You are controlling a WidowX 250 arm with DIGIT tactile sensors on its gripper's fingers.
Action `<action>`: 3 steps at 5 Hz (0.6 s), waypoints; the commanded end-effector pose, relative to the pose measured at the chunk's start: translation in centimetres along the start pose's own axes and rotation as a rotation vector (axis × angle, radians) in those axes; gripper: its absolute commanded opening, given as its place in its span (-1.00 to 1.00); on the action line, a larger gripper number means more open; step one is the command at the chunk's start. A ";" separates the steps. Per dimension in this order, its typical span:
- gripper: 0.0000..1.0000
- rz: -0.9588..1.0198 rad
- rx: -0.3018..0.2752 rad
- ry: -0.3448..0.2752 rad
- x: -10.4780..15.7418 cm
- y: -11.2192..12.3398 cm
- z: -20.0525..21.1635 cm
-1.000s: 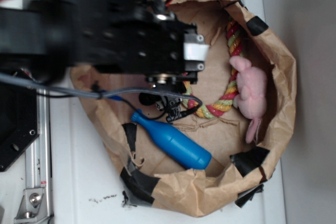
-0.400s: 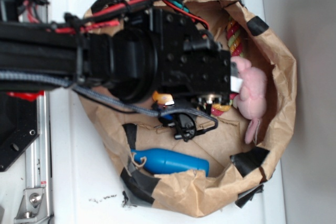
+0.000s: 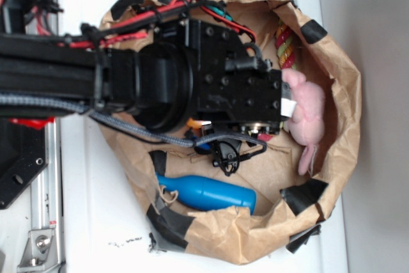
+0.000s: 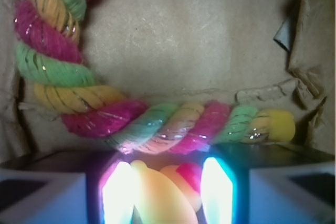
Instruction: Grab the yellow duck.
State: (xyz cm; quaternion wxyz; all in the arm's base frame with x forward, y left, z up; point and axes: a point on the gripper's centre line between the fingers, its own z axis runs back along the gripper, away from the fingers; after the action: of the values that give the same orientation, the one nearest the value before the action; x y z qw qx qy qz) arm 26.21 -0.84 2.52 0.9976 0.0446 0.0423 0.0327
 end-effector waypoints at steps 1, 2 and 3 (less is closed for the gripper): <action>-1.00 0.019 -0.013 -0.272 -1.4 1.5 8.5; -1.00 0.021 -0.154 -0.346 -2.0 2.4 13.2; -1.00 -0.007 -0.142 -0.348 -2.0 2.5 14.9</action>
State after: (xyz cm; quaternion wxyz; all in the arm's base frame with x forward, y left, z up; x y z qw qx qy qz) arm 25.06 -0.18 16.17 0.9942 -0.0191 -0.1024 0.0277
